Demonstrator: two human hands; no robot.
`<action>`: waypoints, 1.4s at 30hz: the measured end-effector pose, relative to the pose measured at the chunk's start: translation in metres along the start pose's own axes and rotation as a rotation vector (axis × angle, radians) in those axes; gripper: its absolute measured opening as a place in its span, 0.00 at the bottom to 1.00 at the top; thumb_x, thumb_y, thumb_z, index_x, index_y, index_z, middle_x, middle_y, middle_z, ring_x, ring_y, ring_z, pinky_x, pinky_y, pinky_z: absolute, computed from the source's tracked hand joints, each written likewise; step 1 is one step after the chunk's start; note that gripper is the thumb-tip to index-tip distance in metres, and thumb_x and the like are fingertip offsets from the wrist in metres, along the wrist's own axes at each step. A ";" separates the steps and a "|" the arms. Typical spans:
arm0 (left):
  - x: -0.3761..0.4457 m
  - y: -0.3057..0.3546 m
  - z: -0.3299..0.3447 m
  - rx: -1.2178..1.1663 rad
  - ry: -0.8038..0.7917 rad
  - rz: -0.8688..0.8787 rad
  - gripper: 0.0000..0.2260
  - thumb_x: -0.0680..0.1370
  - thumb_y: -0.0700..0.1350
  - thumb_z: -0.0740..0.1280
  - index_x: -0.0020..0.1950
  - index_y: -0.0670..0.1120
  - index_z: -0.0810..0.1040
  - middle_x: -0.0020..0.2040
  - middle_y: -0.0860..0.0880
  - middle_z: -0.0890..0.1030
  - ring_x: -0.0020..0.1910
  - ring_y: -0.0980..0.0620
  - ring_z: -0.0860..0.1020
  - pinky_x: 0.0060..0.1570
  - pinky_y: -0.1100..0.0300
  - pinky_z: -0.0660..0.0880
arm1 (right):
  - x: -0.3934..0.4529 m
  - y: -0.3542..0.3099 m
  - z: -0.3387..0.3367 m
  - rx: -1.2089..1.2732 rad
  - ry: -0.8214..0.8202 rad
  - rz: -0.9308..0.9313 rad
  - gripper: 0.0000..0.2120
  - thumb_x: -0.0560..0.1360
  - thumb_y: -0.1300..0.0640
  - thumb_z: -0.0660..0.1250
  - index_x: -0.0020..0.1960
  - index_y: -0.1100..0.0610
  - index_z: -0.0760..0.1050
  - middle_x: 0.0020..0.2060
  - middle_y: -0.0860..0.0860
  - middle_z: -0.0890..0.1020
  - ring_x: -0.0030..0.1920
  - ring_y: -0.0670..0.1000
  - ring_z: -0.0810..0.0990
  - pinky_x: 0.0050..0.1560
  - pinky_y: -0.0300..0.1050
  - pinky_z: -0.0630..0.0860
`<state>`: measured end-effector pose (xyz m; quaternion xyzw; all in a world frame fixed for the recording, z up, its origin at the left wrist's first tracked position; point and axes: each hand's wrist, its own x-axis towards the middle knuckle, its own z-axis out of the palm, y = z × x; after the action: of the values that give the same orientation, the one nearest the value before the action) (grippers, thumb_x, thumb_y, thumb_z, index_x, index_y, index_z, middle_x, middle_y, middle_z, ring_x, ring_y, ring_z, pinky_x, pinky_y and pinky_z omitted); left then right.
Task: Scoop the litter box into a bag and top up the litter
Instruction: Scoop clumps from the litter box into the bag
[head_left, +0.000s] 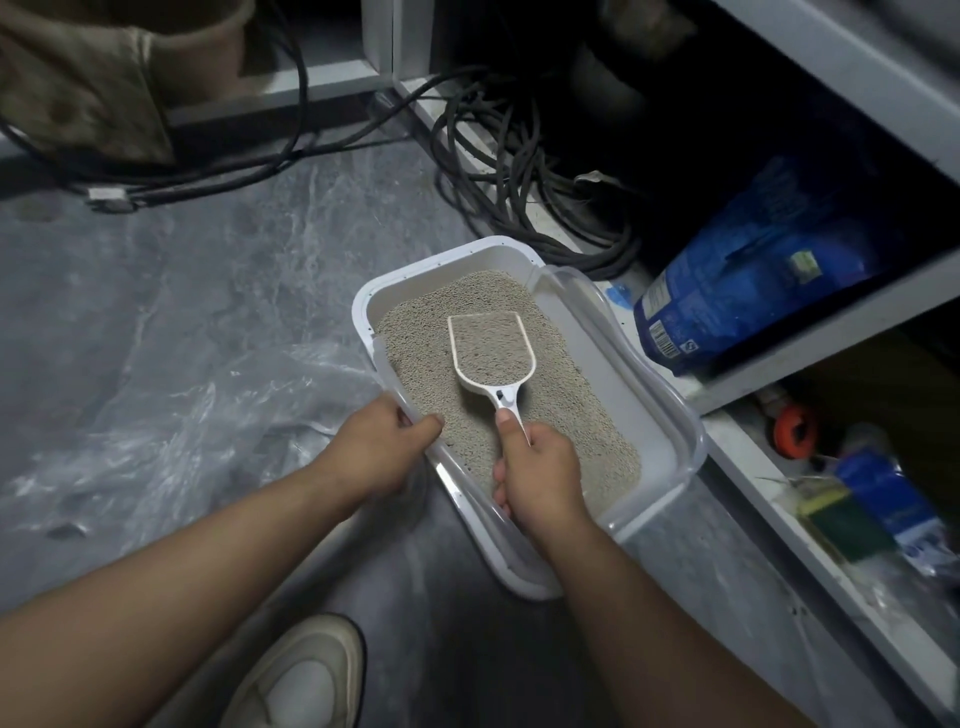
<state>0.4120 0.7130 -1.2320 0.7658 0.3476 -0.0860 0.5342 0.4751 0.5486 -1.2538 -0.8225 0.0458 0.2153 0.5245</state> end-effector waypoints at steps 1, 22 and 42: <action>0.000 0.000 0.000 0.002 0.000 0.001 0.12 0.78 0.56 0.70 0.51 0.48 0.79 0.44 0.47 0.83 0.44 0.45 0.83 0.50 0.43 0.82 | -0.001 0.000 -0.001 -0.011 0.000 -0.005 0.21 0.81 0.43 0.63 0.37 0.57 0.73 0.28 0.56 0.78 0.22 0.52 0.76 0.22 0.38 0.68; 0.005 -0.009 0.001 -0.017 -0.022 0.015 0.13 0.79 0.56 0.69 0.55 0.49 0.79 0.47 0.50 0.82 0.49 0.45 0.82 0.53 0.41 0.82 | -0.006 0.000 -0.001 -0.016 0.034 0.018 0.22 0.81 0.42 0.63 0.36 0.58 0.73 0.27 0.57 0.79 0.22 0.53 0.76 0.25 0.42 0.70; -0.002 -0.006 -0.001 0.015 -0.025 0.062 0.09 0.81 0.52 0.68 0.51 0.47 0.79 0.44 0.50 0.82 0.46 0.46 0.82 0.52 0.42 0.82 | -0.011 -0.001 0.000 0.008 0.066 0.044 0.22 0.81 0.42 0.63 0.38 0.59 0.74 0.28 0.57 0.79 0.22 0.53 0.76 0.24 0.41 0.70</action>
<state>0.4068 0.7139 -1.2352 0.7790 0.3164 -0.0818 0.5351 0.4661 0.5474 -1.2484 -0.8259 0.0820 0.1991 0.5211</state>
